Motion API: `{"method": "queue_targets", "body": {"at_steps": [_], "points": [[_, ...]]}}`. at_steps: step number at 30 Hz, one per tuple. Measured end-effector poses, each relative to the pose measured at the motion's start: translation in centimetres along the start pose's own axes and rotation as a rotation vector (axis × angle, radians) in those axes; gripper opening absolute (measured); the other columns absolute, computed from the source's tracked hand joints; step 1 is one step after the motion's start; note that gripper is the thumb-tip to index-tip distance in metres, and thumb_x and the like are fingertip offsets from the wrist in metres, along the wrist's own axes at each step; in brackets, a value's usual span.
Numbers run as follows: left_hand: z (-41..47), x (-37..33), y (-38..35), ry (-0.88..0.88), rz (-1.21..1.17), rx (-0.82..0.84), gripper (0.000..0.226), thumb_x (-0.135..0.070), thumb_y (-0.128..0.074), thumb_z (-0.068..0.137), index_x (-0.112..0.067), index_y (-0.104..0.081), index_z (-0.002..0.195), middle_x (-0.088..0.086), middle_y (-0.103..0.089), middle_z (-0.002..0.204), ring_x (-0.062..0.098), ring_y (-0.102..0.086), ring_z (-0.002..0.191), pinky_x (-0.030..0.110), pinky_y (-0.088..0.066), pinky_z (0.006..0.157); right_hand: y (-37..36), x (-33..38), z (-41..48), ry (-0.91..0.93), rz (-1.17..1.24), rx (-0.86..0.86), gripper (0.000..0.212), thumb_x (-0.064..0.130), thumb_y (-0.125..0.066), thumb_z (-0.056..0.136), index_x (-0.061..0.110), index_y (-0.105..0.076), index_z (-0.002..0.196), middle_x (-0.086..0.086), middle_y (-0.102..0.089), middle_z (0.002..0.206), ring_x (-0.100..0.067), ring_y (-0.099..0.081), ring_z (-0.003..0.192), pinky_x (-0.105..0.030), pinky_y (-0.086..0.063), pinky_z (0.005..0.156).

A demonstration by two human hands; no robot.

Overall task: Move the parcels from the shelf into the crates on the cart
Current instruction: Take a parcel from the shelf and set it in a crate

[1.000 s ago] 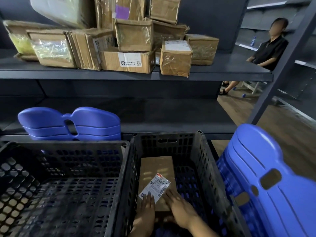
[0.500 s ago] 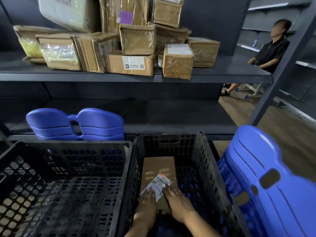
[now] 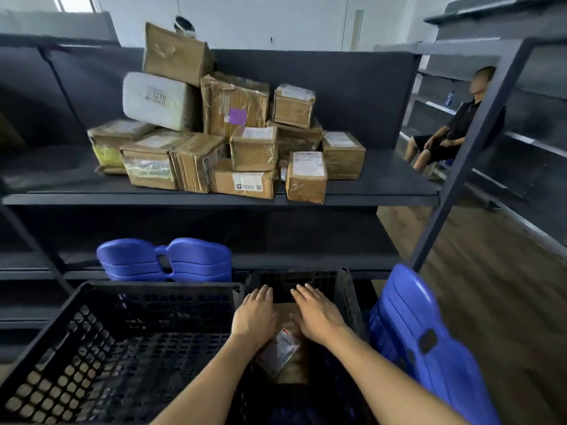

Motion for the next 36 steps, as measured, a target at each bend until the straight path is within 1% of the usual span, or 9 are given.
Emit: {"method": "queue_targets", "body": {"at_steps": [3, 7, 12, 16, 21, 27, 32, 36], "points": [[0.8, -0.6, 5.0, -0.016, 0.015, -0.08, 0.064, -0.037, -0.039, 0.101, -0.009, -0.015, 0.154, 0.005, -0.018, 0.161, 0.019, -0.018, 0.148, 0.031, -0.013, 0.12, 4.8, 0.3, 0.3, 0.014, -0.002, -0.063, 0.062, 0.039, -0.037, 0.102, 0.013, -0.016, 0.154, -0.003, -0.012, 0.162, -0.019, -0.008, 0.149, -0.032, -0.01, 0.12], [2.6, -0.9, 11.0, -0.03, 0.049, -0.181, 0.064, -0.038, -0.04, 0.1, -0.009, -0.018, 0.153, 0.006, -0.021, 0.16, 0.02, -0.019, 0.148, 0.033, -0.011, 0.121, 11.0, 0.3, 1.8, 0.05, -0.01, -0.174, 0.061, 0.039, -0.041, 0.101, 0.013, -0.021, 0.153, -0.005, -0.018, 0.16, -0.021, -0.013, 0.148, -0.033, -0.013, 0.119], [4.4, -0.5, 16.2, -0.004, 0.092, -0.272, 0.065, -0.039, -0.04, 0.1, -0.007, -0.018, 0.153, 0.007, -0.021, 0.16, 0.022, -0.018, 0.148, 0.035, -0.011, 0.122, 16.2, 0.4, 3.7, 0.063, -0.027, -0.294, 0.062, 0.039, -0.043, 0.1, 0.012, -0.023, 0.152, -0.005, -0.022, 0.159, -0.021, -0.015, 0.147, -0.032, -0.016, 0.118], [5.4, 0.6, 18.9, -0.002, 0.121, -0.323, 0.065, -0.039, -0.039, 0.1, -0.006, -0.019, 0.152, 0.009, -0.023, 0.159, 0.022, -0.019, 0.147, 0.034, -0.01, 0.121, 18.8, 0.9, 5.5, 0.062, -0.053, -0.338, 0.062, 0.04, -0.043, 0.1, 0.012, -0.024, 0.152, -0.005, -0.023, 0.159, -0.022, -0.017, 0.147, -0.034, -0.02, 0.117], [6.9, 3.1, 21.2, -0.012, 0.133, -0.334, 0.064, -0.039, -0.038, 0.1, -0.005, -0.02, 0.152, 0.009, -0.024, 0.159, 0.023, -0.02, 0.147, 0.035, -0.012, 0.121, 21.3, 1.7, 8.5, 0.029, -0.026, -0.37, 0.061, 0.041, -0.044, 0.099, 0.014, -0.026, 0.151, -0.003, -0.025, 0.158, -0.021, -0.021, 0.145, -0.036, -0.028, 0.113], [10.4, 6.7, 24.1, -0.044, 0.119, -0.37, 0.062, -0.037, -0.042, 0.099, -0.006, -0.025, 0.151, 0.008, -0.027, 0.157, 0.022, -0.022, 0.146, 0.035, -0.013, 0.121, 24.0, 3.0, 13.1, -0.053, -0.004, -0.41, 0.06, 0.043, -0.041, 0.099, 0.014, -0.029, 0.15, -0.004, -0.026, 0.158, -0.022, -0.022, 0.145, -0.037, -0.024, 0.115], [14.0, 9.0, 26.4, -0.097, 0.095, -0.376, 0.062, -0.037, -0.041, 0.099, -0.005, -0.026, 0.15, 0.01, -0.029, 0.157, 0.024, -0.023, 0.146, 0.036, -0.014, 0.121, 25.5, 3.7, 16.9, -0.137, 0.046, -0.454, 0.059, 0.045, -0.04, 0.099, 0.014, -0.032, 0.149, -0.005, -0.029, 0.156, -0.021, -0.023, 0.145, -0.039, -0.028, 0.113], [16.6, 9.6, 27.7, -0.1, 0.05, -0.405, 0.057, -0.035, -0.042, 0.098, -0.005, -0.033, 0.146, 0.01, -0.036, 0.153, 0.025, -0.029, 0.143, 0.037, -0.018, 0.119, 26.4, 4.0, 19.7, -0.162, 0.044, -0.456, 0.059, 0.045, -0.04, 0.099, 0.013, -0.033, 0.148, -0.007, -0.032, 0.154, -0.023, -0.026, 0.143, -0.039, -0.03, 0.111]]}}
Point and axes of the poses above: each hand's wrist, its own z-axis towards the middle knuckle, its own y-axis out of the back of the hand, x = y × z, the point moved 1 cm from there along z, towards the middle knuckle
